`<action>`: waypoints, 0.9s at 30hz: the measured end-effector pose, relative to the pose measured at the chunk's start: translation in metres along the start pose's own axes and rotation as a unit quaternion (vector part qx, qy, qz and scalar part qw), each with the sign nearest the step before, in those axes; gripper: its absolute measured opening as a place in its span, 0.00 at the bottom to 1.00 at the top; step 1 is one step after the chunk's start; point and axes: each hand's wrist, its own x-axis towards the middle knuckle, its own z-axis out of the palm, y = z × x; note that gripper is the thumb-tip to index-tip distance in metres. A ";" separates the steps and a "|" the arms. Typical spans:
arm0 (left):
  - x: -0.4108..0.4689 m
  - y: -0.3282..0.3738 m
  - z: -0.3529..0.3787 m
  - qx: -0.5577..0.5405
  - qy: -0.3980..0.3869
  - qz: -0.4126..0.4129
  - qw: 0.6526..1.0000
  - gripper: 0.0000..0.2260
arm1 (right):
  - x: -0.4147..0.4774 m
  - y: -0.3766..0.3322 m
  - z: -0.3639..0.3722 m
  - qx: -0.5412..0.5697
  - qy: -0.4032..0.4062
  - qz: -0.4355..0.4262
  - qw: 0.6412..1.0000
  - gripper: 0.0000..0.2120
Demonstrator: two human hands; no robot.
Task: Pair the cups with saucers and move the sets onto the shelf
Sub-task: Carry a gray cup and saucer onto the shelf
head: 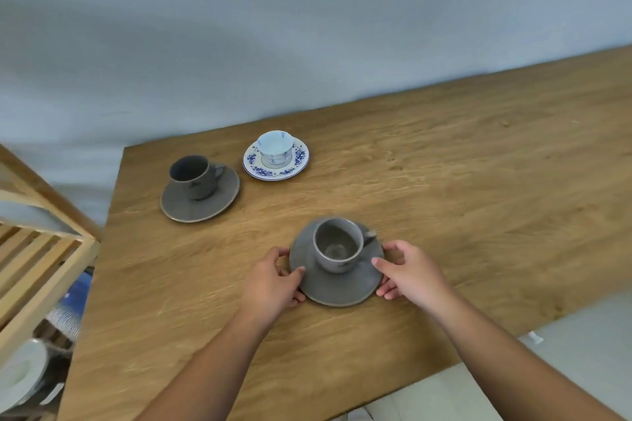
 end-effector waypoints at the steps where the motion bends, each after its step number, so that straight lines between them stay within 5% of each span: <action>1: 0.001 -0.001 0.002 -0.012 0.006 -0.001 1.000 0.17 | 0.004 -0.001 -0.001 0.001 -0.007 0.002 1.000 0.12; 17: -0.007 -0.006 -0.014 -0.115 0.060 0.008 0.991 0.15 | 0.016 -0.025 0.005 0.004 -0.074 -0.040 0.996 0.10; 27: -0.036 -0.032 -0.080 -0.194 0.191 -0.016 0.962 0.14 | 0.025 -0.079 0.081 -0.018 -0.203 -0.100 0.974 0.08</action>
